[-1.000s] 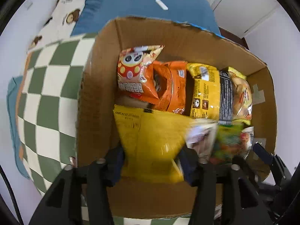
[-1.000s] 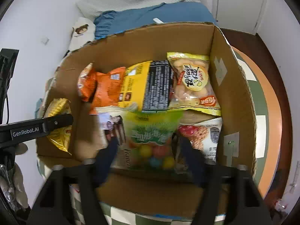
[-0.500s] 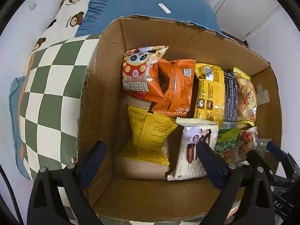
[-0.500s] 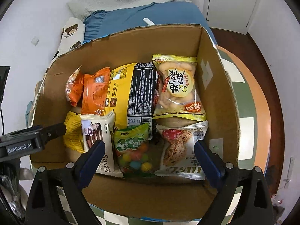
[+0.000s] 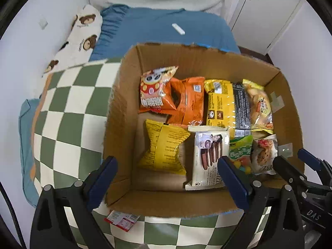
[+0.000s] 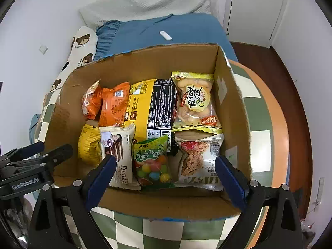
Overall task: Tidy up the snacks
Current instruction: 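Lower both bags into the box beside the Franzzi pack and release, then move both open tools back over the remaining snacks on the blanket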
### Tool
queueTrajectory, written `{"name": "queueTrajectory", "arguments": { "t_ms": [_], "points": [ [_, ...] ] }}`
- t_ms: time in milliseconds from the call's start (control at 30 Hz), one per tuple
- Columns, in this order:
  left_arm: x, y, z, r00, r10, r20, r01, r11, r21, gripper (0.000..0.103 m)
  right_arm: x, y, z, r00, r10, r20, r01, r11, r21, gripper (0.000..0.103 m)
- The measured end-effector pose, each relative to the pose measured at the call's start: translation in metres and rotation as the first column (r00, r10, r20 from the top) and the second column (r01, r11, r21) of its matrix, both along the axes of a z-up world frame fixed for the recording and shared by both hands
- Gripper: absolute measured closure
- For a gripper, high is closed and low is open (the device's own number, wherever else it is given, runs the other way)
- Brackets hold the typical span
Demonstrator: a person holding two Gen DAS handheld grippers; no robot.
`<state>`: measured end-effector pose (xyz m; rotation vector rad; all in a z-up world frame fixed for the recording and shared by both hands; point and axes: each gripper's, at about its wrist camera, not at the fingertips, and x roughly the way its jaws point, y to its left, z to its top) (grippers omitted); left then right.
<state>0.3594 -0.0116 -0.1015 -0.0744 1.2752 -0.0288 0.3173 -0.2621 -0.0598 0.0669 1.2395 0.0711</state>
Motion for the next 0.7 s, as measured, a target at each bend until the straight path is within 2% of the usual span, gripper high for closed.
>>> {"name": "queueTrajectory", "arguments": {
  "t_ms": [367, 700],
  "points": [
    [-0.045, 0.0, 0.051, 0.987, -0.016, 0.16, 0.017, 1.0, -0.002, 0.004, -0.041, -0.001, 0.045, 0.992, 0.0, 0.129, 0.0, 1.0, -0.002, 0.005],
    [-0.083, -0.001, 0.08, 0.968, -0.011, 0.251, 0.016, 1.0, -0.015, 0.005, -0.079, -0.001, 0.084, 0.972, 0.006, 0.236, -0.005, 1.0, -0.004, 0.005]
  ]
}}
